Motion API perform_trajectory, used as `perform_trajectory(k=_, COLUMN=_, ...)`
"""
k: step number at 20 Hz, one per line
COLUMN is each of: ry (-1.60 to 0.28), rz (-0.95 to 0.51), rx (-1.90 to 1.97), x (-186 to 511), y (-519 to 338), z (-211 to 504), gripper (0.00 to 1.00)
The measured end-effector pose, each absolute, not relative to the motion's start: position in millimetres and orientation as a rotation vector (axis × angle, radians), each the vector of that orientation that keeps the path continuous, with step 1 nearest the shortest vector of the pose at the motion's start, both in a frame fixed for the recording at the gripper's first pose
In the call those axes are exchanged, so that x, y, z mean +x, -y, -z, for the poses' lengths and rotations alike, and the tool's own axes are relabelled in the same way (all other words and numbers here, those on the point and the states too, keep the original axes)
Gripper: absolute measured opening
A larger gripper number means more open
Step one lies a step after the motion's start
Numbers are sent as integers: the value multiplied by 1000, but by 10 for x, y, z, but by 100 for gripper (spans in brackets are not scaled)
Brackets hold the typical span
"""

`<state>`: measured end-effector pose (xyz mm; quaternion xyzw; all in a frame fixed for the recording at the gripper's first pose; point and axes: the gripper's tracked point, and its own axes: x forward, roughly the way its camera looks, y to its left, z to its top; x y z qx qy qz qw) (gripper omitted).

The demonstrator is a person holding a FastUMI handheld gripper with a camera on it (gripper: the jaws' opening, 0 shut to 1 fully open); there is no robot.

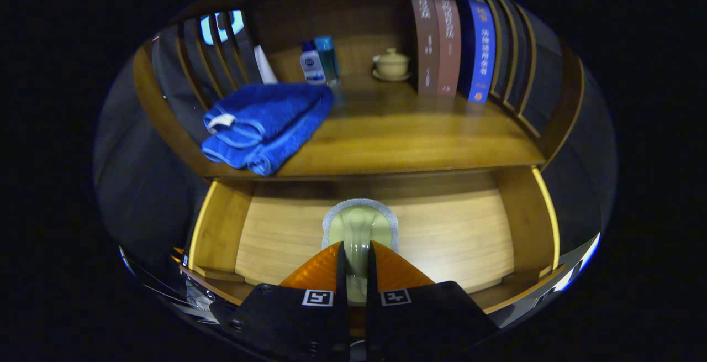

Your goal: Pull open the drawer, take out the items inside it, and place them on the countertop above the cabinet.

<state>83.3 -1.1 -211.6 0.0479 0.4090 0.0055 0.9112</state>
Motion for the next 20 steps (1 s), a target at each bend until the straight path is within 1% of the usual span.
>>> perform_trajectory(k=4, ry=-696, rz=-9, rx=109, x=1165, y=56, z=1581, gripper=16)
perform_trajectory(k=8, ry=-654, rz=-11, rx=107, x=1654, y=52, z=1391, gripper=16)
perform_trajectory(k=10, ry=-663, rz=-9, rx=121, x=1952, y=46, z=1405, gripper=16)
perform_trajectory(k=14, ry=-746, rz=-6, rx=150, x=2468, y=62, z=1649, gripper=16)
perform_trajectory(k=18, ry=-832, rz=4, rx=95, x=2700, y=99, z=1881, gripper=16)
perform_trajectory(k=20, ry=-839, rz=3, rx=88, x=2817, y=87, z=1963, gripper=23)
